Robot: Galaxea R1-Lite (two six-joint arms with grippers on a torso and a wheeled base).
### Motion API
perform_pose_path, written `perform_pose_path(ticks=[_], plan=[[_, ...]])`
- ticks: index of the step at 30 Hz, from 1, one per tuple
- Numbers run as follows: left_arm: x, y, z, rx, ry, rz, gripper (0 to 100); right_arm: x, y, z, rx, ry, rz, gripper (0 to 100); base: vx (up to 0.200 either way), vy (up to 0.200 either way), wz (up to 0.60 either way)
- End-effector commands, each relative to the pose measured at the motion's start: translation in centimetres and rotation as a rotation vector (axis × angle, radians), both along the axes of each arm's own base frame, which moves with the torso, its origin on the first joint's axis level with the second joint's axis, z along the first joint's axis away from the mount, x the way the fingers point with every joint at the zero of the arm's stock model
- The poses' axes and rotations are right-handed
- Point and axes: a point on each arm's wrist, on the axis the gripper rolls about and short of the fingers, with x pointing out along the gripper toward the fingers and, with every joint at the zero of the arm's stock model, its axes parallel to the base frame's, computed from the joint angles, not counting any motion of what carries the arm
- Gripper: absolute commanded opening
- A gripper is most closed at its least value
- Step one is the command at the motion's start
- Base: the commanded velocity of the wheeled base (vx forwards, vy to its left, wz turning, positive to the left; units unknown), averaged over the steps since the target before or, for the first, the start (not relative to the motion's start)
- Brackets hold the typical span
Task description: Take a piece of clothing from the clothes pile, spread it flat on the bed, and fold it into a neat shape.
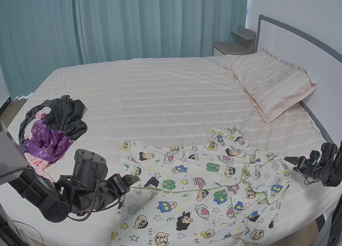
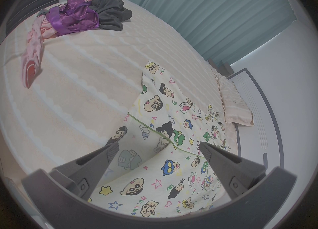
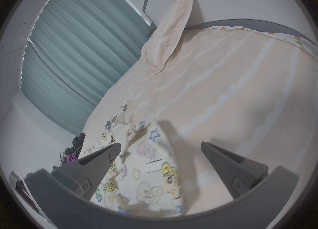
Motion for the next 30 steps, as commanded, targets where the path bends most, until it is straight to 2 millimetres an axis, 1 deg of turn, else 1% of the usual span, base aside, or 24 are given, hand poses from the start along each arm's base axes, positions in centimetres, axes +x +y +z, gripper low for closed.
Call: perform_pose_path(ticks=[1,4,6,9,13,16,19,22,23,27,30], plan=[[-0.3,-0.1,0.4,-0.006,-0.013,-0.006,100,-1.2,2.9,1.9,-0.006,-0.01,0.072,100,0.0,0.0,0.0],[-0.4,-0.1,0.4,-0.008,-0.009,-0.006,100,-1.7,4.1,1.8,-0.01,0.01,0.094,100,0.0,0.0,0.0],[-0.4,-0.1,0.3,-0.011,-0.002,-0.007,100,-1.8,4.5,1.5,-0.014,0.023,0.098,100,-0.2,0.0,0.0],[-0.6,-0.3,0.1,-0.009,0.007,-0.017,100,-1.8,4.6,1.2,-0.01,0.037,0.101,100,-0.2,0.0,0.0],[-0.7,-0.9,-1.0,0.014,0.042,-0.041,100,-1.7,4.7,1.0,-0.009,0.041,0.106,100,-0.2,0.0,0.0],[-0.6,-1.2,-2.1,0.035,0.071,-0.053,100,-1.8,4.8,1.1,-0.009,0.04,0.109,100,0.0,0.0,0.0],[-0.4,-1.3,-2.0,0.035,0.059,-0.057,100,-2.1,4.9,1.0,-0.006,0.047,0.113,100,0.0,0.0,0.0],[-0.4,-1.2,-2.1,0.071,0.052,-0.1,100,-2.1,5.1,1.0,-0.008,0.045,0.119,100,0.0,0.0,0.0],[-0.2,-0.8,-2.3,0.127,0.036,-0.157,100,-2.0,5.5,1.0,-0.009,0.041,0.131,100,0.0,0.0,0.0],[0.1,-0.6,-2.7,0.18,0.027,-0.254,100,-2.4,6.0,0.9,-0.006,0.052,0.146,100,0.0,0.0,0.0],[0.3,-0.6,-3.9,0.258,0.032,-0.341,100,-2.7,6.4,1.0,-0.009,0.043,0.16,100,0.0,0.0,0.0]])
